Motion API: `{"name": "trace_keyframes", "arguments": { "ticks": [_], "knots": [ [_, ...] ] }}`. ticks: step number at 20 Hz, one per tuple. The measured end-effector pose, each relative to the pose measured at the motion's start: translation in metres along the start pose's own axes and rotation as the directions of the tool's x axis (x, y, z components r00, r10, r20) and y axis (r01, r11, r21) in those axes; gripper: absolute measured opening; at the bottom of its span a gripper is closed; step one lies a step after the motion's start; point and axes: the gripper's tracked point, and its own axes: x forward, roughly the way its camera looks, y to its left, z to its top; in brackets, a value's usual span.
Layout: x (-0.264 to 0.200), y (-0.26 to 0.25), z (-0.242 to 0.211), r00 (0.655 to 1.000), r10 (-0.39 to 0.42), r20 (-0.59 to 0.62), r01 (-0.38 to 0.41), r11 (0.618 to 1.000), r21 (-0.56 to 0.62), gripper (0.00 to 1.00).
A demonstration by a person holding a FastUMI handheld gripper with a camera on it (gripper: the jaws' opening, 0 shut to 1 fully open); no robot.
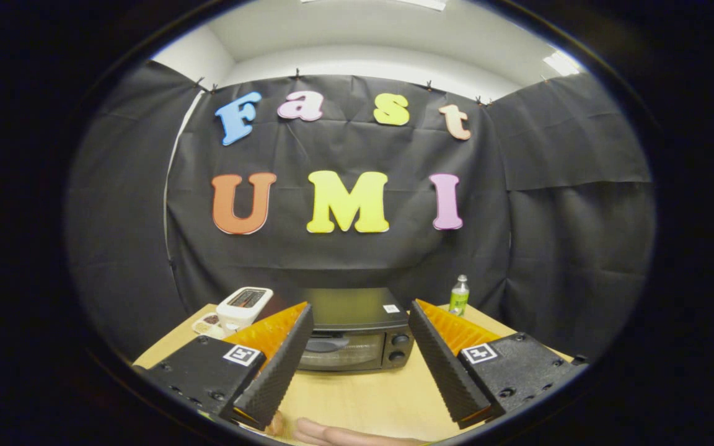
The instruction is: Open the toaster oven, put the food inside, and close the toaster oven door.
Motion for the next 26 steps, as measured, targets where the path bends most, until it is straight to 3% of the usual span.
{"name": "trace_keyframes", "arguments": {
  "ticks": [8, 14, 16, 19, 26],
  "knots": [
    [0.109, 0.046, -0.040, 0.998, 0.054, -0.026, -0.056, 0.994, -0.091, 1.00],
    [0.158, 0.048, -0.066, 1.000, 0.007, -0.027, -0.012, 0.981, -0.191, 1.00],
    [0.169, 0.057, -0.083, 0.996, 0.027, -0.080, -0.040, 0.985, -0.165, 1.00],
    [0.176, 0.050, -0.112, 0.983, -0.006, -0.182, -0.011, 0.995, -0.095, 1.00],
    [0.168, 0.048, -0.118, 0.976, 0.024, -0.215, -0.027, 1.000, -0.012, 1.00]
  ]
}}
